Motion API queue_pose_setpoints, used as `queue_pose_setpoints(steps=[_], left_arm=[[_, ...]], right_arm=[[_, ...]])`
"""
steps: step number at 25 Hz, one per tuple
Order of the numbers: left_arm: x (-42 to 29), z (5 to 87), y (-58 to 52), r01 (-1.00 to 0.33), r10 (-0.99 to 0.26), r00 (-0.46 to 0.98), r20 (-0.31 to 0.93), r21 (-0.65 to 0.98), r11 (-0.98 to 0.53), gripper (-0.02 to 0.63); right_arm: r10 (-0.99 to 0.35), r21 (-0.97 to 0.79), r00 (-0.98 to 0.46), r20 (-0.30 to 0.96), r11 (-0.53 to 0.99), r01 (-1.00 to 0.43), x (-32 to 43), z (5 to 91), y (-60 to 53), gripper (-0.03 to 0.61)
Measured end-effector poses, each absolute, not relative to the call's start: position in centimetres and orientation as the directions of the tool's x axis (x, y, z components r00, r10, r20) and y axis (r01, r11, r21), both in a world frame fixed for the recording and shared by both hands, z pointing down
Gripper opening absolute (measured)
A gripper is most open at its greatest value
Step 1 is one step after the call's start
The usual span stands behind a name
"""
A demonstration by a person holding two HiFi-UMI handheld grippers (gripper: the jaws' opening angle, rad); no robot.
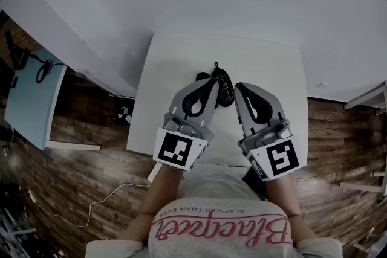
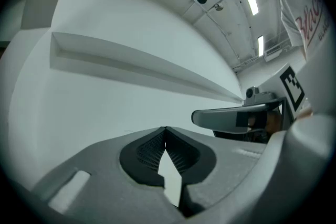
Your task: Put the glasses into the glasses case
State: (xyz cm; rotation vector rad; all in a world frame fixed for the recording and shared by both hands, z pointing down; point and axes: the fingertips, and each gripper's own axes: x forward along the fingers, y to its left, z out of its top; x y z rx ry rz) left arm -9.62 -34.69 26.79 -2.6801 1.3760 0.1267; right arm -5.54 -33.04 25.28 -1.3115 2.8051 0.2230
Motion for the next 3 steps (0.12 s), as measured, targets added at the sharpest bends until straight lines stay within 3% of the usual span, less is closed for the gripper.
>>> queue_pose_setpoints(steps=[3], left_arm=[[-9.53,26.62,-34.38,-0.812,-0.801,0.583,-0.138,-0.073,-0.579,0.006]], right_arm=[[-0.742,0.104,-0.658,-0.130,0.649,-0.753,-5.85,24.62,-32.34,0.009]])
